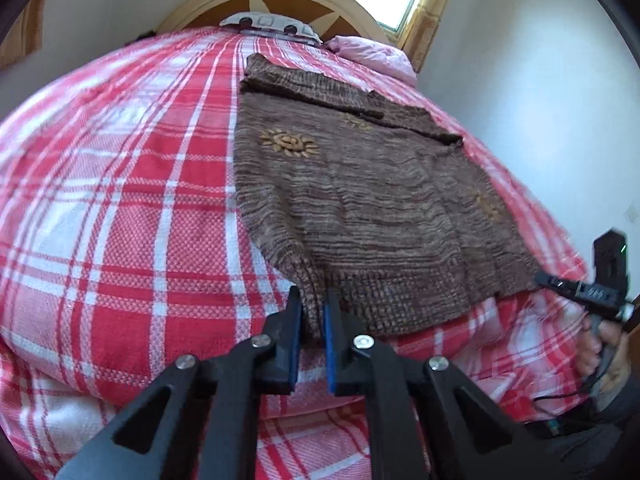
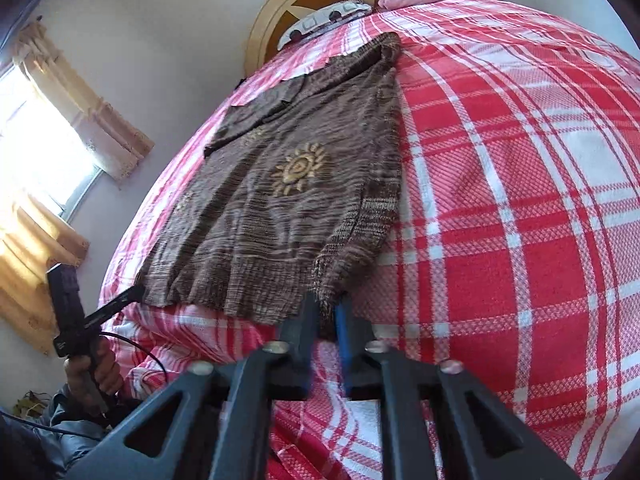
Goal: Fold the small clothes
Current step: 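Close both tools on the ribbed hem and lift it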
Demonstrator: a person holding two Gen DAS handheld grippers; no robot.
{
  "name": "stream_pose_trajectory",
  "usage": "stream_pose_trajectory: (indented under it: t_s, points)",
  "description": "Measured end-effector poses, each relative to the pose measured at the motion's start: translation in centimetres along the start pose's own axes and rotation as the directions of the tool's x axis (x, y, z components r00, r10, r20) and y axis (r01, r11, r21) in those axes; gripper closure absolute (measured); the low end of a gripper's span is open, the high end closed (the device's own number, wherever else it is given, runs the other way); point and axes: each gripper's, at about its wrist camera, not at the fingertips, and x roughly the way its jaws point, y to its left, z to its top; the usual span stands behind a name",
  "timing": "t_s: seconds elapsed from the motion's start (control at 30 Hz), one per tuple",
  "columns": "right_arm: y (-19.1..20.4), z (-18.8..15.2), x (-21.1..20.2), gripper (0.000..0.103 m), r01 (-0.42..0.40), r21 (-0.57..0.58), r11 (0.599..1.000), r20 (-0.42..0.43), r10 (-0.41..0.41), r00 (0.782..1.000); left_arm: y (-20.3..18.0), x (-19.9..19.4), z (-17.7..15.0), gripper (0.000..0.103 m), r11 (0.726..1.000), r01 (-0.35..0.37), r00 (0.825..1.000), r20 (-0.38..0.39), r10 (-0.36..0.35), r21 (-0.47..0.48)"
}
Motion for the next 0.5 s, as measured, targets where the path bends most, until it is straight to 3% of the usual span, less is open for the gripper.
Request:
stream_pose_trajectory:
  t_s: [0.23, 0.5]
  points:
    - [0.5, 0.7, -2.7, 0.097, -0.092, -0.013, 0.996, 0.12, 0.092, 0.988, 0.4, -2.3, 1.1, 0.094, 0.996, 0.081, 0.991, 0.106, -0.076, -0.043]
    - [1.0, 2.5, -3.9, 0.098, -0.21, 0.007, 0.978, 0.194, 0.205, 0.959, 0.8, -2.6, 3.2, 0.094, 0.984, 0.156, 0.98, 0.138, -0.143, -0.087]
